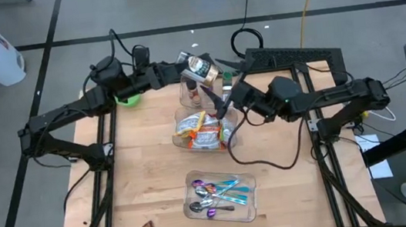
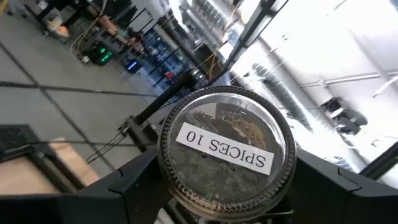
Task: Pick & Place Food Item
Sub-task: Put the gold seasoning bottle into the top transparent bin
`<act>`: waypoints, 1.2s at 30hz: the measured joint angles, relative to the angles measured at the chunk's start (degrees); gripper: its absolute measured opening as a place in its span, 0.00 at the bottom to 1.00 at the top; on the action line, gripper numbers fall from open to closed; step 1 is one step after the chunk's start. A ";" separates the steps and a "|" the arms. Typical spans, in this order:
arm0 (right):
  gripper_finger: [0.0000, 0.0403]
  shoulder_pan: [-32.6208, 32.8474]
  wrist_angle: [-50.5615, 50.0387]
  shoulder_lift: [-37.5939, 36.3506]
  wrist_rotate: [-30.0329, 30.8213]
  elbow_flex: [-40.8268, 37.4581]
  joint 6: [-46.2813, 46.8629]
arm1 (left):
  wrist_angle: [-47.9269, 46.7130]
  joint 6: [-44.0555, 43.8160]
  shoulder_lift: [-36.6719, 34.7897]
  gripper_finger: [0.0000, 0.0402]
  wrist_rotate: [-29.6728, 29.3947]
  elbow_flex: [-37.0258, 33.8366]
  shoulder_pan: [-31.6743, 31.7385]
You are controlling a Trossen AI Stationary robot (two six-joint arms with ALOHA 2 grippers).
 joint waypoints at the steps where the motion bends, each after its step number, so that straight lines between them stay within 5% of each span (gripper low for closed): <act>1: 0.94 -0.24 0.01 0.00 -0.07 0.00 0.05 | 0.48 -0.02 -0.04 0.69 0.06 0.00 0.00; 10: 0.90 -0.40 0.25 -0.09 -0.24 0.00 1.52 | 0.24 0.02 -0.08 0.70 0.45 0.00 0.00; 21: 0.67 -0.40 -0.35 -0.07 -0.40 0.00 2.27 | 0.24 0.07 -0.05 0.69 0.72 0.00 0.00; 28: 0.67 -0.40 -0.55 -0.13 -1.36 0.00 2.48 | 0.43 -0.21 0.58 0.70 1.99 0.09 0.07; 36: 0.67 -0.12 -0.42 -0.06 -1.89 0.00 3.29 | 0.88 0.94 1.15 0.83 3.90 0.10 -0.15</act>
